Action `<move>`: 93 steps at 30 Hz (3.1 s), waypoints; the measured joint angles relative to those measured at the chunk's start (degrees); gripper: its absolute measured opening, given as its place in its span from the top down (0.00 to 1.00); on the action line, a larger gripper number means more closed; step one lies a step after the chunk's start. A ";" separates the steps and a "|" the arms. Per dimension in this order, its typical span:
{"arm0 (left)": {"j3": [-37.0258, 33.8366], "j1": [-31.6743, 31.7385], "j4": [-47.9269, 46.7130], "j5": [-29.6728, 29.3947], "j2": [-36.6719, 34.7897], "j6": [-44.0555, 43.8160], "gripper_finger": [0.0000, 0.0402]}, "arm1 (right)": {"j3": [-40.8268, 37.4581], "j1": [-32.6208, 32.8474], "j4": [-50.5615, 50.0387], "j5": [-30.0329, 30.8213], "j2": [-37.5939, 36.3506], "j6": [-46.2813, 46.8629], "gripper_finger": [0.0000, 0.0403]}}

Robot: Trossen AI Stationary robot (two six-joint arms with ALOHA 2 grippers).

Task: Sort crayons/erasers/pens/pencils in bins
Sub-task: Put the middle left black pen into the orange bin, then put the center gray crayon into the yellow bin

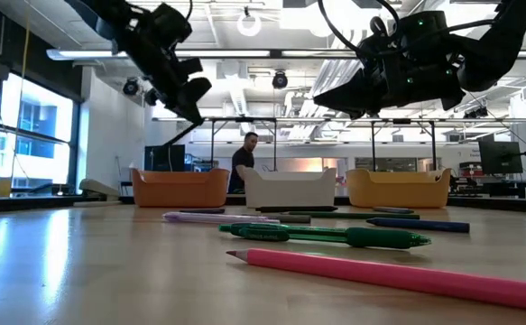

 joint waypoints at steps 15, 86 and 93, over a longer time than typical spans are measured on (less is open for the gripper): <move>-0.02 7.97 9.68 8.10 19.28 3.50 0.98 | 0.00 0.00 -0.07 0.00 0.00 0.00 1.00; -47.80 -25.65 84.47 13.41 -8.29 -4.39 1.00 | 23.10 31.09 -54.62 35.72 9.89 37.72 0.89; -47.78 -25.65 85.93 13.28 -8.29 -4.38 1.00 | 33.37 30.24 -59.55 34.18 20.93 33.77 0.66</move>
